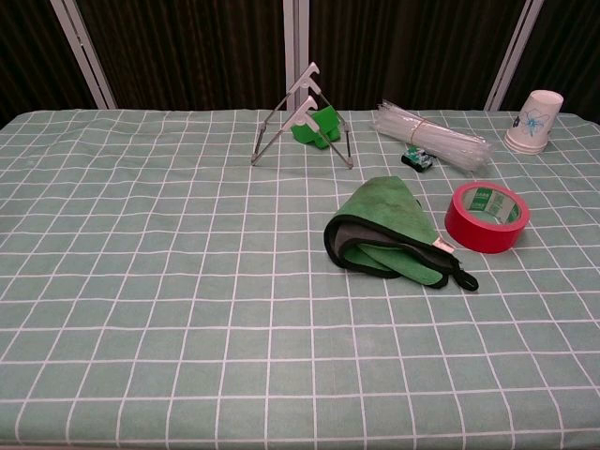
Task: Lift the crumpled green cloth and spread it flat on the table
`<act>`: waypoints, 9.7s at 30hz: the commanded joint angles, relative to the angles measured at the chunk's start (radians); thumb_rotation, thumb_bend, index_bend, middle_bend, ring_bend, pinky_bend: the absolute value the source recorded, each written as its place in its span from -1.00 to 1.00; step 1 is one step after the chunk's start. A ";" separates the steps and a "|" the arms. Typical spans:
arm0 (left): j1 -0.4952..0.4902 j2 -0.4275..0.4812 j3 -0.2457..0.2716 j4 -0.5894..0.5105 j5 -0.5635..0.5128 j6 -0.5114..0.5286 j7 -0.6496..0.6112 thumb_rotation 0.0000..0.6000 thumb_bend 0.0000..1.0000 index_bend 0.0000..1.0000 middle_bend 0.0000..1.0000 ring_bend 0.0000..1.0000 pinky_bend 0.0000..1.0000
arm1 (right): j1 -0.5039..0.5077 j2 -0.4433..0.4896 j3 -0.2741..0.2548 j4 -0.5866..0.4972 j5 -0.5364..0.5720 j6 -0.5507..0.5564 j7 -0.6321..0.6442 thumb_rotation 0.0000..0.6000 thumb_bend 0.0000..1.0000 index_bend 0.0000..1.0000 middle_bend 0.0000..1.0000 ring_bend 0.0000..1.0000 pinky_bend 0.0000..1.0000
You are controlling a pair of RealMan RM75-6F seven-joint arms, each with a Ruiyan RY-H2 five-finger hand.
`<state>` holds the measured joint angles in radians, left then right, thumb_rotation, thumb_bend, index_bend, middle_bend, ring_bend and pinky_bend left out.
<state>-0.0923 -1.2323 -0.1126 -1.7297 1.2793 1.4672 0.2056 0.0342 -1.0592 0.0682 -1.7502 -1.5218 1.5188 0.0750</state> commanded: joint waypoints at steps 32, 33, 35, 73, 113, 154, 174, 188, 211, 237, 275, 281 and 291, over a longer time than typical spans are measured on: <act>0.023 0.008 0.016 -0.007 0.030 0.029 -0.039 1.00 -0.92 -0.49 -0.51 -0.60 -0.41 | 0.256 -0.317 0.050 0.061 0.265 -0.414 -0.272 1.00 -0.72 -0.28 -0.78 -1.00 -1.00; 0.024 0.009 0.016 -0.005 0.028 0.029 -0.040 1.00 -0.92 -0.49 -0.51 -0.60 -0.41 | 0.271 -0.348 0.057 0.081 0.279 -0.428 -0.281 1.00 -0.72 -0.28 -0.78 -1.00 -1.00; 0.026 0.010 0.016 -0.003 0.027 0.029 -0.043 1.00 -0.92 -0.49 -0.51 -0.60 -0.41 | 0.297 -0.404 0.068 0.123 0.295 -0.441 -0.303 1.00 -0.72 -0.27 -0.78 -1.00 -1.00; 0.028 0.017 0.014 0.020 0.013 -0.001 -0.086 1.00 -0.92 -0.49 -0.51 -0.60 -0.41 | 0.466 -0.823 0.126 0.560 0.425 -0.443 -0.456 1.00 -0.71 -0.06 -0.74 -1.00 -1.00; -0.049 0.030 -0.008 -0.004 0.081 -0.085 -0.172 1.00 -0.92 -0.49 -0.51 -0.60 -0.41 | 0.558 -0.638 0.161 0.340 0.155 -0.331 -0.518 1.00 0.25 0.48 -0.49 -1.00 -1.00; -0.574 -0.321 -0.197 0.197 -0.432 -0.568 -0.099 0.26 -1.00 -0.37 -0.51 -0.60 -0.39 | 1.124 -0.800 0.414 0.451 0.522 -0.512 -0.971 1.00 0.29 0.46 -0.49 -1.00 -1.00; -0.669 -0.398 -0.191 0.233 -0.586 -0.534 0.032 0.12 -1.00 -0.37 -0.51 -0.60 -0.38 | 1.191 -0.837 0.401 0.516 0.594 -0.466 -0.963 1.00 0.31 0.47 -0.50 -1.00 -1.00; -0.732 -0.474 -0.198 0.273 -0.674 -0.441 0.162 0.02 -1.00 -0.37 -0.51 -0.60 -0.38 | 1.183 -0.807 0.375 0.462 0.592 -0.440 -0.926 1.00 0.32 0.47 -0.50 -1.00 -1.00; -0.702 -0.522 -0.213 0.326 -0.656 -0.446 0.099 0.66 -0.90 -0.04 -0.51 -0.60 -0.38 | 1.069 -0.632 0.333 0.277 0.552 -0.411 -0.772 1.00 0.32 0.47 -0.50 -1.00 -1.00; -0.688 -0.577 -0.256 0.380 -0.614 -0.470 -0.016 1.00 -0.10 0.40 -0.27 -0.57 -0.35 | 1.041 -0.600 0.331 0.194 0.588 -0.394 -0.718 1.00 0.32 0.47 -0.49 -1.00 -1.00; -0.650 -0.375 -0.320 0.499 -0.350 -0.320 -0.088 1.00 0.02 0.47 -0.22 -0.55 -0.34 | 1.045 -0.592 0.321 0.489 0.401 -0.532 -0.233 1.00 0.30 0.49 -0.44 -0.96 -1.00; -0.574 -0.349 -0.198 0.407 -0.239 -0.275 -0.085 1.00 0.00 0.47 -0.22 -0.55 -0.34 | 1.009 -0.574 0.231 0.484 0.305 -0.551 -0.177 1.00 0.29 0.49 -0.43 -0.96 -1.00; -0.499 -0.300 -0.065 0.288 -0.101 -0.232 -0.044 1.00 -0.03 0.46 -0.22 -0.55 -0.34 | 0.947 -0.544 0.130 0.407 0.190 -0.541 -0.123 1.00 0.28 0.49 -0.43 -0.96 -1.00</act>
<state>-0.6051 -1.5454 -0.1976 -1.4234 1.1574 1.2280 0.1508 0.9924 -1.6091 0.2115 -1.3297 -1.3176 0.9741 -0.0562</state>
